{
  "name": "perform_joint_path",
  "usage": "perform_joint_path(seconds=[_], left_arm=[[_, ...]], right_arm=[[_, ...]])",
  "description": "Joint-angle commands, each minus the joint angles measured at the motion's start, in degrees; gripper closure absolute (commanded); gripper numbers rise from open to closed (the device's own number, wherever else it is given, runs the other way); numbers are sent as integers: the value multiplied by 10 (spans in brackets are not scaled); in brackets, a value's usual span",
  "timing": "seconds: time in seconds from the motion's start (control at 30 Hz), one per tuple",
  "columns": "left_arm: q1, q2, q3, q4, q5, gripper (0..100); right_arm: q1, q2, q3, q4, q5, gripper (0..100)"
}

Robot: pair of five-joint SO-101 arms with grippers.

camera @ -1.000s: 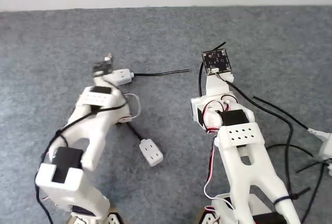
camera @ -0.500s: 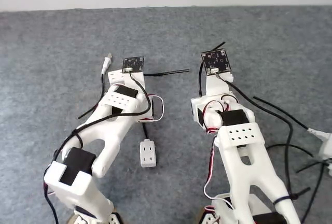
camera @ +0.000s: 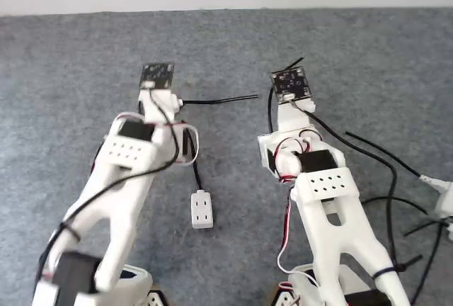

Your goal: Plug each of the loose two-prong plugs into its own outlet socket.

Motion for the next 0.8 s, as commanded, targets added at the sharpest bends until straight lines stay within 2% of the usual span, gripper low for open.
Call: perform_joint_path(seconds=[0.0, 0.13, 0.23, 0.37, 0.6, 0.67, 0.77], left_arm=[[-19, -83, 83, -64, -4, 982], [-41, -129, 182, -149, -35, 981], [-32, -131, 229, -186, -50, 981], [-6, -130, 241, -196, -53, 981], [-3, -130, 246, -210, -54, 981], [-3, -130, 248, -212, -56, 981], [18, -130, 251, -212, -87, 981]], right_arm=[[-4, -21, -6, -10, 9, 990], [-30, -27, -4, 3, 56, 990], [-69, -51, -6, 41, 60, 990], [-165, -143, -6, 120, 76, 990], [-345, -329, 3, 262, 182, 990], [-379, -356, 12, 274, 193, 990], [-386, -363, 33, 268, 213, 990]])
